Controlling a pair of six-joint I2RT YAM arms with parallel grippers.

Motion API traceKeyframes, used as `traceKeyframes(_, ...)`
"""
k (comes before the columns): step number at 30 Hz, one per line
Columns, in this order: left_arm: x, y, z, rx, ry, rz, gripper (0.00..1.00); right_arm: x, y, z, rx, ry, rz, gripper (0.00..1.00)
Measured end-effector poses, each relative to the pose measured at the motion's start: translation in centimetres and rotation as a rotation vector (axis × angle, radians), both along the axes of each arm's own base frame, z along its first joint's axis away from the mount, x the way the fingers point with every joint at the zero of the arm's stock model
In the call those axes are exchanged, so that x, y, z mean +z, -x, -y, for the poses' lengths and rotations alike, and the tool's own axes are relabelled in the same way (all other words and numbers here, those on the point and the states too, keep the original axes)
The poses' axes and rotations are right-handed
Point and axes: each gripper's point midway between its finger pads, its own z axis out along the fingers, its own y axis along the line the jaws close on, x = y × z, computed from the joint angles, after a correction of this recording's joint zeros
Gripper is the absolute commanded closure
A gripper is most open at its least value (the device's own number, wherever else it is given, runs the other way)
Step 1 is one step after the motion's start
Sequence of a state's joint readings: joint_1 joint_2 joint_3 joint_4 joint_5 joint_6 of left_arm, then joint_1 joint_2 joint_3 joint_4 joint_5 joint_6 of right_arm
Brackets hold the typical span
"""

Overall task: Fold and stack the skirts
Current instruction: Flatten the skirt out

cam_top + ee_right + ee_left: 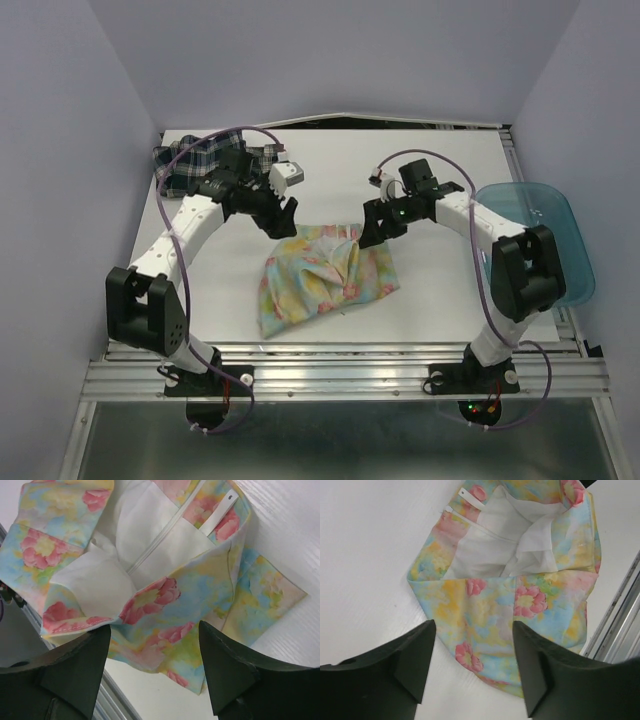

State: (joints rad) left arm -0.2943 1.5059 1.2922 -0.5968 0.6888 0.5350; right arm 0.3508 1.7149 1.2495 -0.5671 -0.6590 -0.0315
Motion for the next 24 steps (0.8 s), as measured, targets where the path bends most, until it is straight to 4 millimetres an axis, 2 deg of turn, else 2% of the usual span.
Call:
traceKeyframes(3, -1.3, 0.7, -0.2, 0.018, -0.006, -0.049, 0.24, -1.2, 0.3, -0.7, 0.022, -0.006, -0.040, 0.42)
traceKeyframes(5, -2.4, 1.3, -0.3, 0.031, -0.015, -0.080, 0.24, -1.1, 0.7, -1.3, 0.041, -0.022, -0.048, 0.71)
traceKeyframes(6, -3.1, 1.7, -0.3, 0.036, -0.023, -0.101, 0.24, -0.7, 0.9, -1.6, 0.054, -0.034, -0.041, 0.91)
traceKeyframes(7, -3.6, 2.0, -0.3, 0.039, -0.030, -0.115, 0.25, -0.4, 1.0, -1.8, 0.060, -0.043, -0.036, 0.98)
traceKeyframes(13, -6.2, 3.8, -0.2, 0.049, -0.085, -0.157, 0.26, 3.4, 2.7, -1.9, 0.118, -0.085, 0.085, 0.99)
traceKeyframes(15, -6.6, 4.0, -0.3, 0.062, -0.103, -0.150, 0.26, 4.9, 4.2, -1.1, 0.148, -0.081, 0.148, 0.99)
traceKeyframes(17, -6.4, 3.7, -0.4, 0.084, -0.110, -0.132, 0.26, 5.2, 5.4, -0.6, 0.176, -0.071, 0.198, 0.99)
traceKeyframes(19, -6.2, 2.8, -0.5, 0.117, -0.115, -0.098, 0.25, 4.2, 6.7, 0.2, 0.195, -0.036, 0.216, 0.99)
traceKeyframes(23, -5.7, 0.0, -0.4, 0.175, -0.125, -0.057, 0.25, -0.2, 8.6, 2.1, 0.215, 0.085, 0.179, 0.99)
traceKeyframes(24, -5.8, -0.8, -0.1, 0.185, -0.125, -0.050, 0.25, -0.7, 8.7, 2.5, 0.216, 0.101, 0.170, 0.99)
